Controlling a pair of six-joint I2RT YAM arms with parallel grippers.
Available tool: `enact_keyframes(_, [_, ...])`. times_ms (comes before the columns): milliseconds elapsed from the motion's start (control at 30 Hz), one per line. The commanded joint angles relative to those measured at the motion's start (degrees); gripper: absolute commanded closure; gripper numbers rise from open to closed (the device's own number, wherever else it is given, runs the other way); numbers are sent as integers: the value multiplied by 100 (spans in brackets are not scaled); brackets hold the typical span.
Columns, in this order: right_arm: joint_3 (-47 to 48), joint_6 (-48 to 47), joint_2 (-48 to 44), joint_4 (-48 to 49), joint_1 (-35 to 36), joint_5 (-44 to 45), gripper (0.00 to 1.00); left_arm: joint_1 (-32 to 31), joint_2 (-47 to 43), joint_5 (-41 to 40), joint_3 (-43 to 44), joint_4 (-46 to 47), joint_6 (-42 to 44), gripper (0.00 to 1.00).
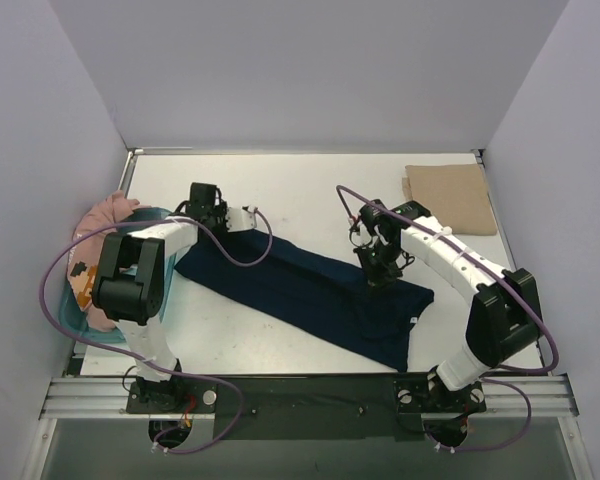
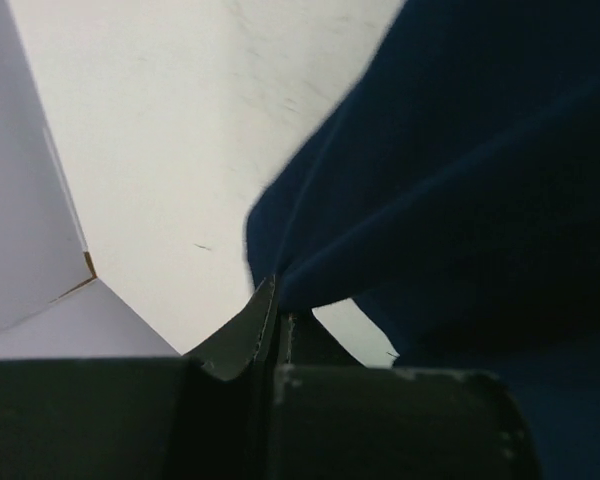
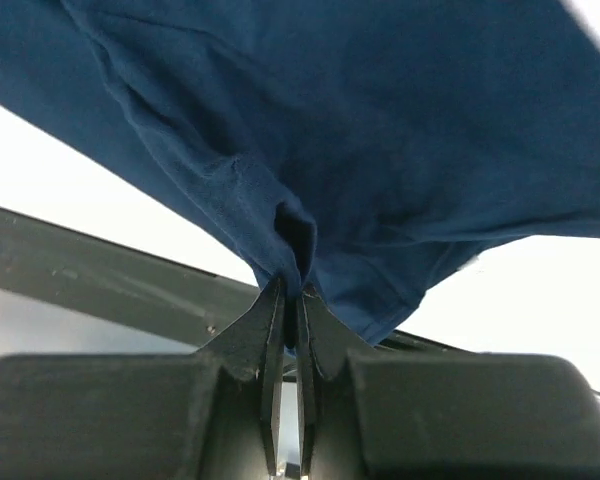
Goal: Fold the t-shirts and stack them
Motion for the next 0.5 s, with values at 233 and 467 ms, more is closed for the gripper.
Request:
enact_keyframes(233, [-526,-138,-147,83,459,-1257,100,158,104,-156,372,-1025,627,100])
enact_keyframes(467, [-456,-217,99,163,811,-1424,100,228,-2,-139,310,-1096,944,100])
